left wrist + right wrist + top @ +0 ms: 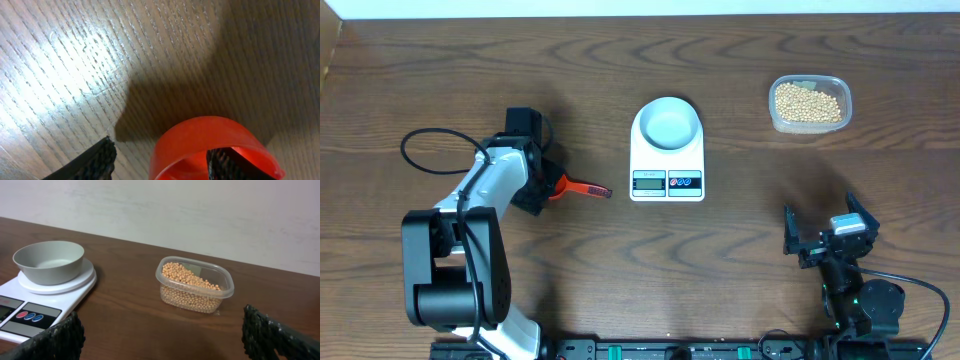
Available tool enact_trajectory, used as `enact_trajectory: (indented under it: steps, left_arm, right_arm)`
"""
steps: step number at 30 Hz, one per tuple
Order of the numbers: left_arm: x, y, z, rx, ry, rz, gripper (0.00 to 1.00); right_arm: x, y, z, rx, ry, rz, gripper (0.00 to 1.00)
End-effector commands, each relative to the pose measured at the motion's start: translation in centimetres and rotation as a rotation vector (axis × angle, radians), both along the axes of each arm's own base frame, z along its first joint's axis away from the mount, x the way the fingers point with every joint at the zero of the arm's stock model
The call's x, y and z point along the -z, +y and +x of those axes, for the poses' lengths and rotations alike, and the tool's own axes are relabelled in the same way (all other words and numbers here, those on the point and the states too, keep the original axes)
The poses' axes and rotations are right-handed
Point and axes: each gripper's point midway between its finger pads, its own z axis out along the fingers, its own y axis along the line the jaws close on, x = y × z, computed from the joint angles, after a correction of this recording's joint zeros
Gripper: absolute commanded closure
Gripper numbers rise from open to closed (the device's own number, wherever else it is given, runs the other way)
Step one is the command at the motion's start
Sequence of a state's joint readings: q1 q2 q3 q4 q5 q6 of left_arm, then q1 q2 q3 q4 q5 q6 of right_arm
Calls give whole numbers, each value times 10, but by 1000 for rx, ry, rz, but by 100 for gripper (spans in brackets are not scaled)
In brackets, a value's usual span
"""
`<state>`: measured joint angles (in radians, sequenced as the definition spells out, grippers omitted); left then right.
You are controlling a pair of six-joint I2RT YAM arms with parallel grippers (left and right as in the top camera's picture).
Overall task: Scoop item into bowl and weigh 50g on scale
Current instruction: 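Lower the left gripper and close it on the red scoop's rim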
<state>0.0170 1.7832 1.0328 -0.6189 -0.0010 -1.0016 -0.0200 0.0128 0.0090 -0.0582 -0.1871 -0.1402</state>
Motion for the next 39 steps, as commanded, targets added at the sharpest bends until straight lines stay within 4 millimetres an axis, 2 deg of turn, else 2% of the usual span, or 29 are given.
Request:
enact_trajectory:
  steps: [1,14,21,39]
  left_arm:
    - [0,4,5,-8,-7,22,42]
    - [0,4,5,-8,-6,22,57]
    - [0,4,5,-8,-6,22,69]
    - [0,4,5,-8,-6,22,79]
  right_arm:
    - [1,2,0,-11,-1,-10,1]
    - [1,2,0,-11,-1,-10,1]
    - [1,2,0,-12,-1,-10,1]
    - [1,2,0,-12,-1,-10,1]
